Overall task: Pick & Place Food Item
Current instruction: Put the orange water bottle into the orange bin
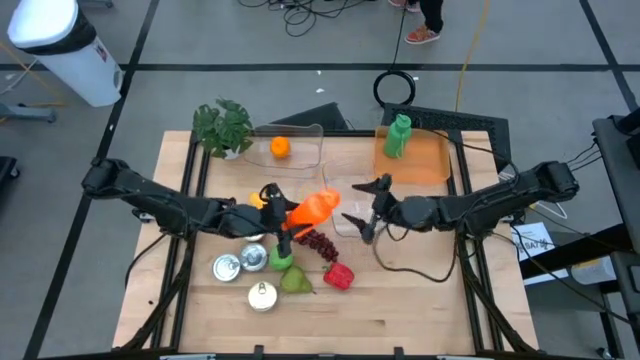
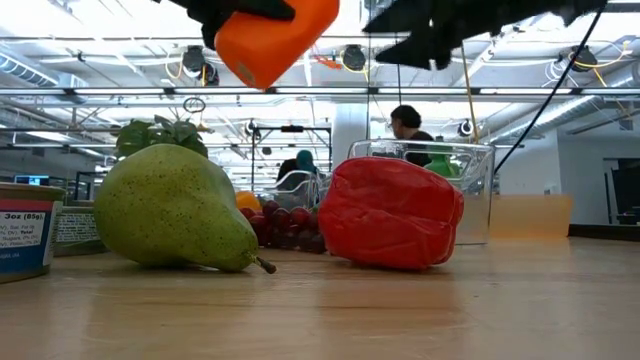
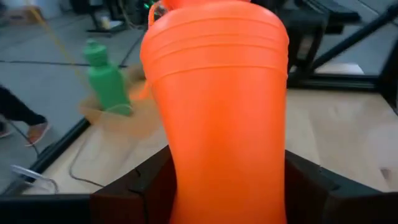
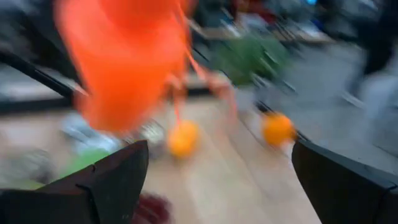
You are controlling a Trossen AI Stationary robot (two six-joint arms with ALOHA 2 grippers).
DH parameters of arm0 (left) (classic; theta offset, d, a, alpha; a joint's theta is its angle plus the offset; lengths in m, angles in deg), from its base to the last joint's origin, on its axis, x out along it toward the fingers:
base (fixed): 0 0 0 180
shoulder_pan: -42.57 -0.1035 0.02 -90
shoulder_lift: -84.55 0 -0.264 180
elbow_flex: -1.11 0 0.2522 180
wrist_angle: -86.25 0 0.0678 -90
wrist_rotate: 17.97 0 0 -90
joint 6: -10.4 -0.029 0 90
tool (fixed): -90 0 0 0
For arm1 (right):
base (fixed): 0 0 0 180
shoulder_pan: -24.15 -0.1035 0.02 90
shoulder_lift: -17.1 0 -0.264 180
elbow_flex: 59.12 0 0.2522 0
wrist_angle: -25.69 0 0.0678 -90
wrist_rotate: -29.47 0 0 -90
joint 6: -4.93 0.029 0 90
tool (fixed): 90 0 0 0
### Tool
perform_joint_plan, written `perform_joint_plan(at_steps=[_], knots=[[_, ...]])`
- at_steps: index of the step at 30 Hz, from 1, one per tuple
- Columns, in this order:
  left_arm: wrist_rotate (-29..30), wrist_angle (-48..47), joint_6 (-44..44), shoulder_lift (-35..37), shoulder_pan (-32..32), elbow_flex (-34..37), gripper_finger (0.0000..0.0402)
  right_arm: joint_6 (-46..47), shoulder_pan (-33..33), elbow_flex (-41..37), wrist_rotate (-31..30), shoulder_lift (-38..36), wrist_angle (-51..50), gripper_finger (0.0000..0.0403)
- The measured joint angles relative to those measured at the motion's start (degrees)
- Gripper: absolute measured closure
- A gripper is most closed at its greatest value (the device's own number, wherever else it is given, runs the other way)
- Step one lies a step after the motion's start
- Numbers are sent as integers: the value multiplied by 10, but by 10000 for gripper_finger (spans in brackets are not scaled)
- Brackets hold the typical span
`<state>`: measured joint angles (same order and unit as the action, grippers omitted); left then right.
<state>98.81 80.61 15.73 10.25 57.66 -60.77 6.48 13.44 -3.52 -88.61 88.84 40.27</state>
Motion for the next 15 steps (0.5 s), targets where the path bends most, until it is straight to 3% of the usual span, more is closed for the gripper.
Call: perform_joint_plan(at_steps=[6, 15], knots=[[-58, 31, -5, -7, -14, -1, 176, -9, 2, -54, 164, 14, 254, 28], [-103, 76, 7, -50, -24, -1, 176, 7, 3, -48, 177, 94, 370, 28]])
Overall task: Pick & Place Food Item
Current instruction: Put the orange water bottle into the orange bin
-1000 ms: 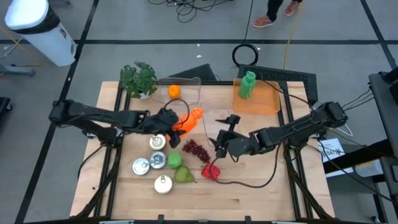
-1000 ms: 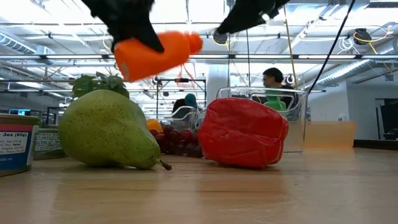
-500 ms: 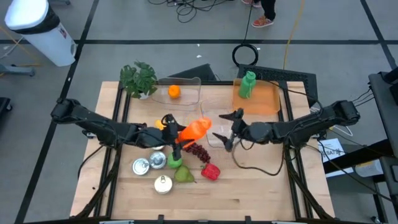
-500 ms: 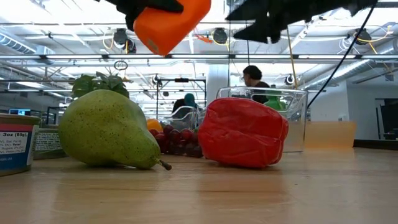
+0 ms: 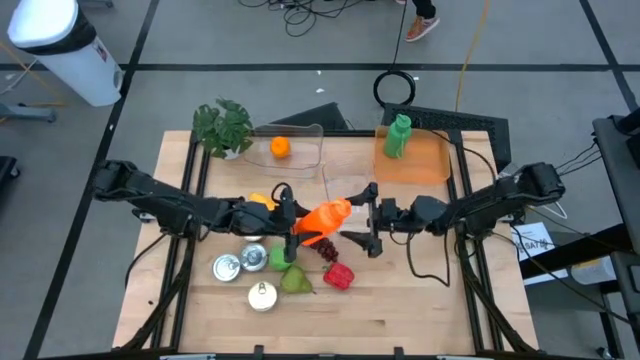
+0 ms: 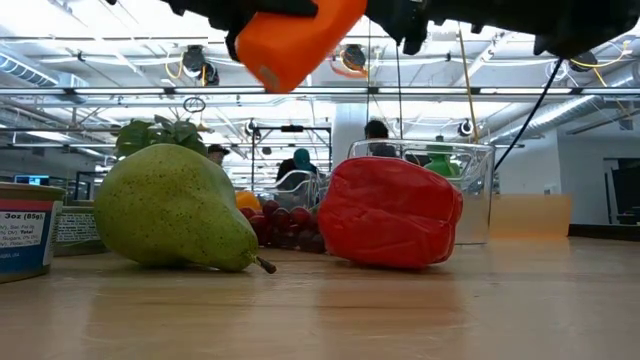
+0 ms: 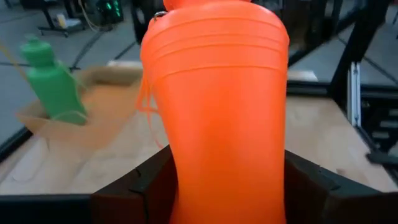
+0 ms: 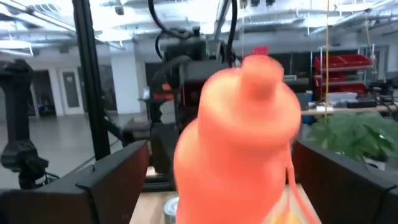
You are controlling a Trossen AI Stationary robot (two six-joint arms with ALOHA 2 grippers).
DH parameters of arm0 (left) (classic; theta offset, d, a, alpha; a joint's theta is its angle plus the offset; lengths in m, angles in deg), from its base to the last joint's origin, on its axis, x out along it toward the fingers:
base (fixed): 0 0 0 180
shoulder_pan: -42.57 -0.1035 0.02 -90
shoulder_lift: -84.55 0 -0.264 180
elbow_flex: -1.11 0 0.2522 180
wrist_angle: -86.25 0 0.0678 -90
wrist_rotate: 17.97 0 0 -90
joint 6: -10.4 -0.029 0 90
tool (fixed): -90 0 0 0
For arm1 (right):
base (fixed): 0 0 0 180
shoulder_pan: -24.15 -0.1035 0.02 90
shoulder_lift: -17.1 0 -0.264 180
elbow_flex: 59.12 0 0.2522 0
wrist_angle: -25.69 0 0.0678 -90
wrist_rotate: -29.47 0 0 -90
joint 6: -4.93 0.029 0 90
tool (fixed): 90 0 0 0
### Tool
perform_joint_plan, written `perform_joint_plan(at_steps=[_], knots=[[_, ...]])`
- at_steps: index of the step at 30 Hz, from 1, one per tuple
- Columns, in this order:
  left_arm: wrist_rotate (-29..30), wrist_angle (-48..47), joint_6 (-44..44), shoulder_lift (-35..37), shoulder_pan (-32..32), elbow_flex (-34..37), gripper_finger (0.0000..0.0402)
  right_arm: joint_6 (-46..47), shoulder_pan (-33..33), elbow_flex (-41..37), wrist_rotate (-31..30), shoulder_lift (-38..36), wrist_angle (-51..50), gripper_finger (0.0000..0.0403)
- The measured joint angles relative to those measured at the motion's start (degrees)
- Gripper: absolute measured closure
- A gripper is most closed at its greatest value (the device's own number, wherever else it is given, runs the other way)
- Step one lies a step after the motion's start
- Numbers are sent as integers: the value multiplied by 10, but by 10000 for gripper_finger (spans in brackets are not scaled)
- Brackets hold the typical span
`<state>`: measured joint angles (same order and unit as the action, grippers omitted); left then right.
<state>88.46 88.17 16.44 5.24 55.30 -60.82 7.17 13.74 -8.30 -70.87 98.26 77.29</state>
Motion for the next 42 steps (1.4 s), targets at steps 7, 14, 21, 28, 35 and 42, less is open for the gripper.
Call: perform_joint_plan(at_steps=[7, 14, 21, 28, 35, 42], knots=[[-11, 10, 1, -8, 0, 0, 176, 0, 3, 1, -3, 10, 33, 41], [-20, 12, 1, -9, 0, 0, 176, 32, 15, 0, -1, 10, 31, 122], [-14, 13, 5, -9, -1, 0, 176, 44, 20, 1, 4, 10, 23, 199], [18, 29, 37, -9, 1, 0, 136, 43, 21, 1, 12, 9, 25, 201], [-16, 52, 30, 26, 4, 1, 76, 29, 20, 1, 4, -2, 2, 201], [-42, -6, -70, 90, 5, -1, 44, -2, 19, 0, -74, -94, -148, 201]])
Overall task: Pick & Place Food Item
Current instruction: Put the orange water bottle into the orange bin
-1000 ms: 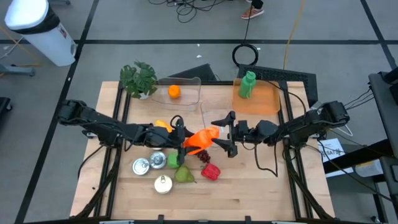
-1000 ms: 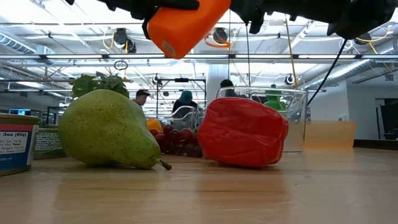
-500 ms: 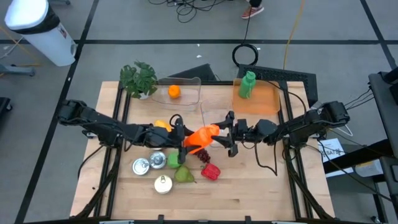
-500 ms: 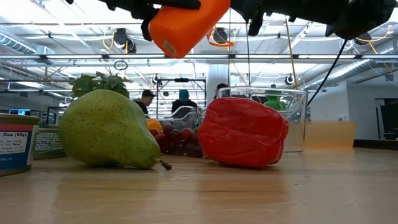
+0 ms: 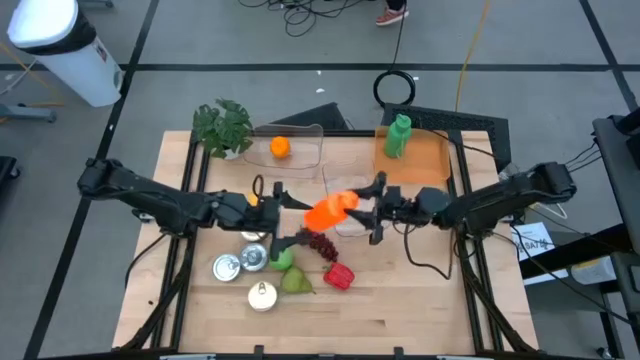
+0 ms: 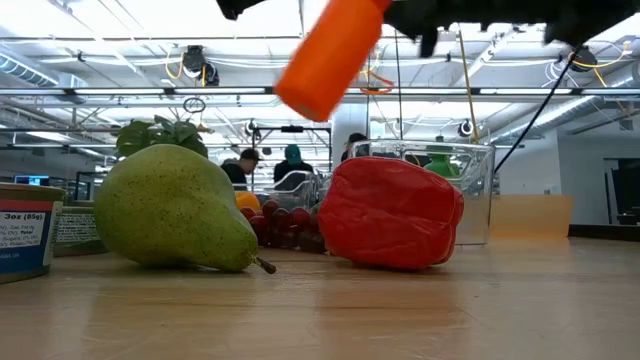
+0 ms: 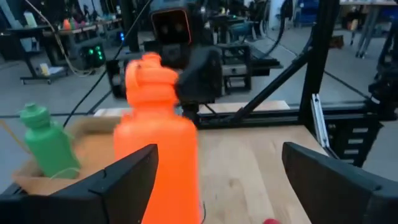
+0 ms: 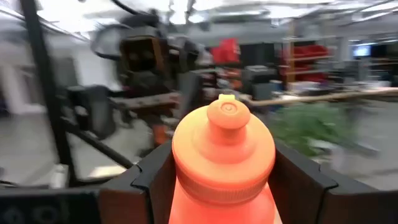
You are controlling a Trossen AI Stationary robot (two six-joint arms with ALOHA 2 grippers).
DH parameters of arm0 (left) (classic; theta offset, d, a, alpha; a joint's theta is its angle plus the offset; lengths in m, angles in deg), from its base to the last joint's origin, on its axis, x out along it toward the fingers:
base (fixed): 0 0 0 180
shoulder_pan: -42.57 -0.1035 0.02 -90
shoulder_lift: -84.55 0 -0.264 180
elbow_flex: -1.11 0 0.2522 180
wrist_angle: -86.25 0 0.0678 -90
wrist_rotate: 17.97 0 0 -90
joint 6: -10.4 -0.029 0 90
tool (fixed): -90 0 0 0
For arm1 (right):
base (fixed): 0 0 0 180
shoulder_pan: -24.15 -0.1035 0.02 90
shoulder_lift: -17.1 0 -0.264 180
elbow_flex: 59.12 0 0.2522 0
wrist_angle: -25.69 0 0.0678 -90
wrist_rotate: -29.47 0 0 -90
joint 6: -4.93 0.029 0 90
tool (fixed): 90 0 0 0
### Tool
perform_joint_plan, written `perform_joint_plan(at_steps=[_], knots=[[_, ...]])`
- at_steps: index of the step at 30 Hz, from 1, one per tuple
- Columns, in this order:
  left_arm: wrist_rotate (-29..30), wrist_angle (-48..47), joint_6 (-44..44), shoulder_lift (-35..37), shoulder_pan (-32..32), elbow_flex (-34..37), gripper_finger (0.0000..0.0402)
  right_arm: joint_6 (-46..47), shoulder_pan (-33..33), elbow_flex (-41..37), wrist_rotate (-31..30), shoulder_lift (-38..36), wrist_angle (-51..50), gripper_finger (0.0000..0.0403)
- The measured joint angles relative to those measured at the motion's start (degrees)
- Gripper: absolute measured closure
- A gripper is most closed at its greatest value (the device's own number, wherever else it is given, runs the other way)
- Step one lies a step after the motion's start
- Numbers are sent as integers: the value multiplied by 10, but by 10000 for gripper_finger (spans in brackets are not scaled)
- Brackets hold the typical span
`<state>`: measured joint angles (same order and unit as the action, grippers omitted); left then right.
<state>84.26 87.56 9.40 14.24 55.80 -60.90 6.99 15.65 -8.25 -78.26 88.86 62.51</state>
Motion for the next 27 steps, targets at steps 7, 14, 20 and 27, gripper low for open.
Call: perform_joint_plan(at_steps=[7, 14, 20, 27], knots=[[2, -46, 22, 18, -1, 0, 38, -24, -23, 0, -320, -129, -239, 201], [2, -47, 16, 12, -1, 0, 45, -36, -29, -26, -603, -189, -333, 202], [2, -42, 13, 12, -1, 0, 38, -57, 27, -78, -631, -254, -324, 202], [3, -40, 12, 12, -1, 0, 43, -48, 163, -119, -547, -322, -335, 202]])
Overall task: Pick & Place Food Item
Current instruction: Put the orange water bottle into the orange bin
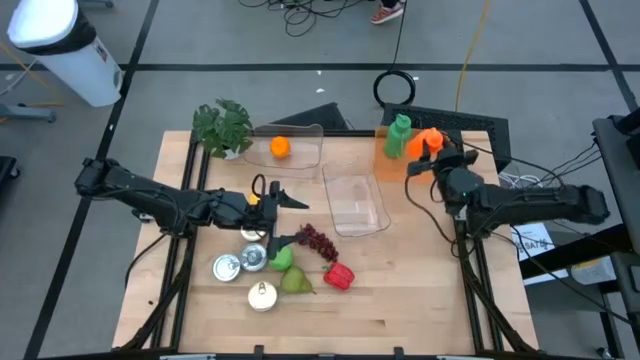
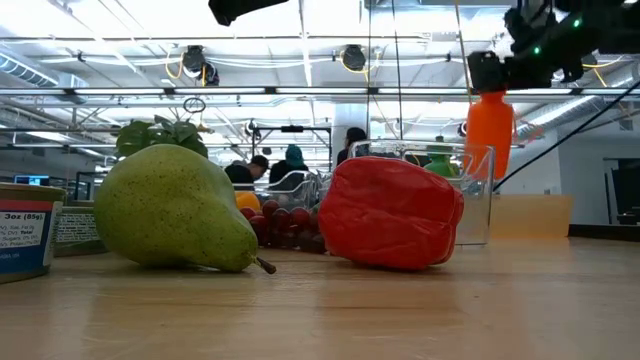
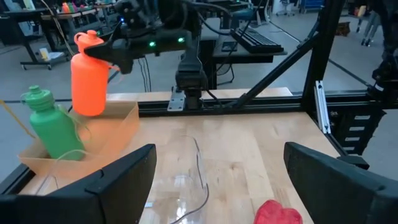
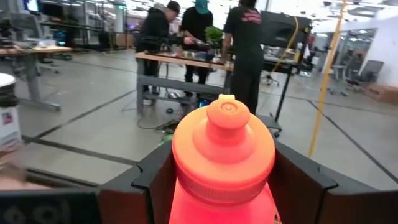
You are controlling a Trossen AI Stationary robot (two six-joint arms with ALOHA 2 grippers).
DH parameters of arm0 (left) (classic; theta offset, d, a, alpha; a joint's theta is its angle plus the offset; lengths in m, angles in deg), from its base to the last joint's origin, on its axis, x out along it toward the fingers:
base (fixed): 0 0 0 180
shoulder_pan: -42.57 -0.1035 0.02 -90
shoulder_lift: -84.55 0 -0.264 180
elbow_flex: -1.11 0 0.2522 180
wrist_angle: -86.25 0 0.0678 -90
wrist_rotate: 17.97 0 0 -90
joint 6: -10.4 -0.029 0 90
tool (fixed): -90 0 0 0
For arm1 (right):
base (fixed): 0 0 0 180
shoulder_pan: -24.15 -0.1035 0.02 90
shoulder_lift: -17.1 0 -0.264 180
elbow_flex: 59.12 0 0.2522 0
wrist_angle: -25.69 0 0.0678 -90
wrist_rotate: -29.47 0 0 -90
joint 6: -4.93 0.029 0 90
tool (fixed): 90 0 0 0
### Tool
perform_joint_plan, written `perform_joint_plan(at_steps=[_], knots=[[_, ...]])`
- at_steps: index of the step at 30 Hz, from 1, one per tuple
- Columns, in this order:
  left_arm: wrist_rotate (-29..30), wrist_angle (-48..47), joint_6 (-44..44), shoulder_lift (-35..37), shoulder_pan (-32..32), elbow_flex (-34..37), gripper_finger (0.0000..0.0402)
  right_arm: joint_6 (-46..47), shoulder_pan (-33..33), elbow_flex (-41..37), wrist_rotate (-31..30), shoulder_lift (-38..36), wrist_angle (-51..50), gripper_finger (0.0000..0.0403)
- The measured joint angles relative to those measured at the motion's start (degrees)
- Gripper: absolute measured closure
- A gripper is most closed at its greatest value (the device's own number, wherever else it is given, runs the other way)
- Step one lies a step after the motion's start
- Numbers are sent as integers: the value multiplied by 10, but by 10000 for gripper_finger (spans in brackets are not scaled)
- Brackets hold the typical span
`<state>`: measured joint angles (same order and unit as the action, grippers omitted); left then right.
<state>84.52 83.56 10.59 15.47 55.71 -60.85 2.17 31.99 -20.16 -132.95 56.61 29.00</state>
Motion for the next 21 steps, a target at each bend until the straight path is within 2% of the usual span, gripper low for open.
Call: perform_joint_plan(at_steps=[7, 14, 17, 21], knots=[[0, 0, -1, 0, 0, 0, 45, 165, 143, -22, 160, 10, -140, 202], [1, -1, -4, 0, 0, 0, 34, 200, 259, -49, 256, 27, -136, 202], [0, -1, -4, 0, 0, 0, 37, 200, 281, -51, 286, 27, -135, 191], [1, -1, -5, 0, 0, 0, 44, 188, 285, -53, 293, 28, -141, 156]])
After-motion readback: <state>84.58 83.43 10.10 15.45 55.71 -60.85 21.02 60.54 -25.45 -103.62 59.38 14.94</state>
